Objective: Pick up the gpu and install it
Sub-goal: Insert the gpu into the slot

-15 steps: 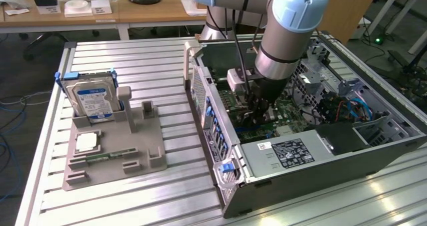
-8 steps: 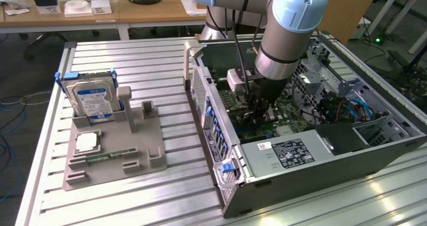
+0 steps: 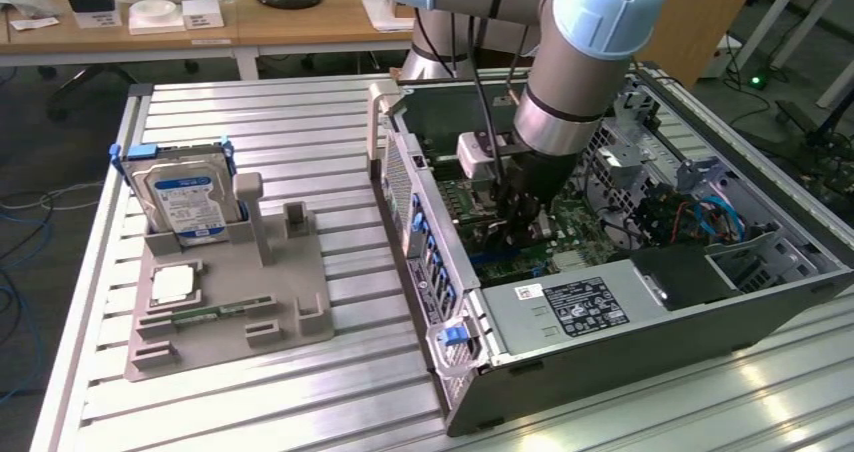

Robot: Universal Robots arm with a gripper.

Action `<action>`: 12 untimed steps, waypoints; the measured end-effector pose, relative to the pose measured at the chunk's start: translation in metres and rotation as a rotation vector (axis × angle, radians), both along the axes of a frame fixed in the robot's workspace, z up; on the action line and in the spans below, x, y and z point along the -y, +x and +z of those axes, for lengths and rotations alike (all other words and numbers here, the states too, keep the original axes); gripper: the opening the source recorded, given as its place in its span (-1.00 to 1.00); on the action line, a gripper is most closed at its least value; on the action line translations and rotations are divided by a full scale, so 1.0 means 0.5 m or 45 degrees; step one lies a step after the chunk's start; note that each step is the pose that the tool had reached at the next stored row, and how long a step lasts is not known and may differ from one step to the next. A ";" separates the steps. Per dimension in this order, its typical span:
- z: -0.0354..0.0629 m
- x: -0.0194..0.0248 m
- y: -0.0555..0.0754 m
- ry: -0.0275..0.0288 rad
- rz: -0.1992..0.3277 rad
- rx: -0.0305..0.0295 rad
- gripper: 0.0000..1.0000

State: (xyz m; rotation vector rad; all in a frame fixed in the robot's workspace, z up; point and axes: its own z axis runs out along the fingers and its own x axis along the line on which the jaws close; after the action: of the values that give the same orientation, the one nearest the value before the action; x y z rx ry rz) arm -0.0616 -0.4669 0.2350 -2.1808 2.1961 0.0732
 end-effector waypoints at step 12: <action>0.000 0.0001 0.013 -0.0002 -0.001 -0.0225 -0.44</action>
State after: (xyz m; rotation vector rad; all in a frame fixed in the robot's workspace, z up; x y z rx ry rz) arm -0.0552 -0.4669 0.2350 -2.1882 2.2059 0.0927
